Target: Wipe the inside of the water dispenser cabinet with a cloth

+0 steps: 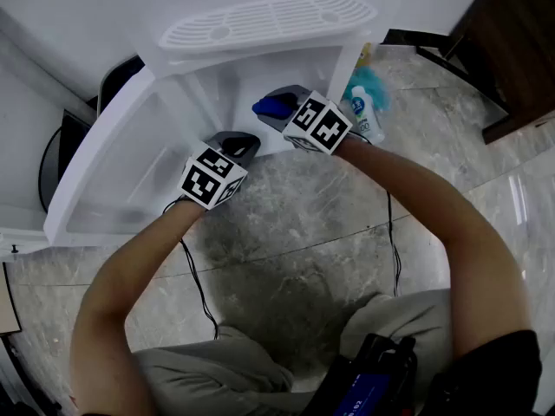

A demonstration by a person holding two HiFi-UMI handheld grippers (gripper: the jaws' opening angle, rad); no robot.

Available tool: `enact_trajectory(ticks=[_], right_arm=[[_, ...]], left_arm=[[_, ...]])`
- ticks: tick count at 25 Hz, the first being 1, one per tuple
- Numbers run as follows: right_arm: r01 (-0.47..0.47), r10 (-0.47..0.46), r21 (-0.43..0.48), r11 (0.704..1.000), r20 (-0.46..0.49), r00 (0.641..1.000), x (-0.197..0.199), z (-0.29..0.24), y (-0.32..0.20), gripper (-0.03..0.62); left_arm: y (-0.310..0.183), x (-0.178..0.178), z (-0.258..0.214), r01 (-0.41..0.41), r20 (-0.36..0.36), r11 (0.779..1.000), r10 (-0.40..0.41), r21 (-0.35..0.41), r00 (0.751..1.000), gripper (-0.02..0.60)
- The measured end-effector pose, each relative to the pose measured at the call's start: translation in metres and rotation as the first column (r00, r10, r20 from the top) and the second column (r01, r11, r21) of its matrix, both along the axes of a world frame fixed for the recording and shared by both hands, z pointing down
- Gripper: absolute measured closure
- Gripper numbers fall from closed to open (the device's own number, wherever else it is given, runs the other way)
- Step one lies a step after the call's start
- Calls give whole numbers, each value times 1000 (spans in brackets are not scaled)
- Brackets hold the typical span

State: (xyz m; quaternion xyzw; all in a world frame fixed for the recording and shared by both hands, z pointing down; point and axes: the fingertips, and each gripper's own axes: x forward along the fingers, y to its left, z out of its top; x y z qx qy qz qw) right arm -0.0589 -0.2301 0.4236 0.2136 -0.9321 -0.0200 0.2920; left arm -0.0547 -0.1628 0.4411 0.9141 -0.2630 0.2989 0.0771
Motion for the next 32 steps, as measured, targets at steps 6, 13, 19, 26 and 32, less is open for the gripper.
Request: enact_trajectory(ticks=[6,13,19,26,32], right_arm=[[-19,20,35,999,-30,999,-35,18,-43,471],[5,14,131,991,-145,989,-66,50,-79,471],[-68,103,171,983,-205,973,-77,51,-121,473],[-21,69,204,979,-228,971,-78,50,-112,474],[118,-35,254,960,-308,951,-81,57,-86,474]], left_arm=[[3,-4,14,-62,10,998,62,14,998,574],[18,-29,39,-55,11,998,56,-33,998,574],[18,-39,46,-37,3,998,37,-48,999,574],[12,-40,45,-19,-10,998,19,-53,1000,574],[4,-33,45,-16,-25,999,14,-50,1000,574]])
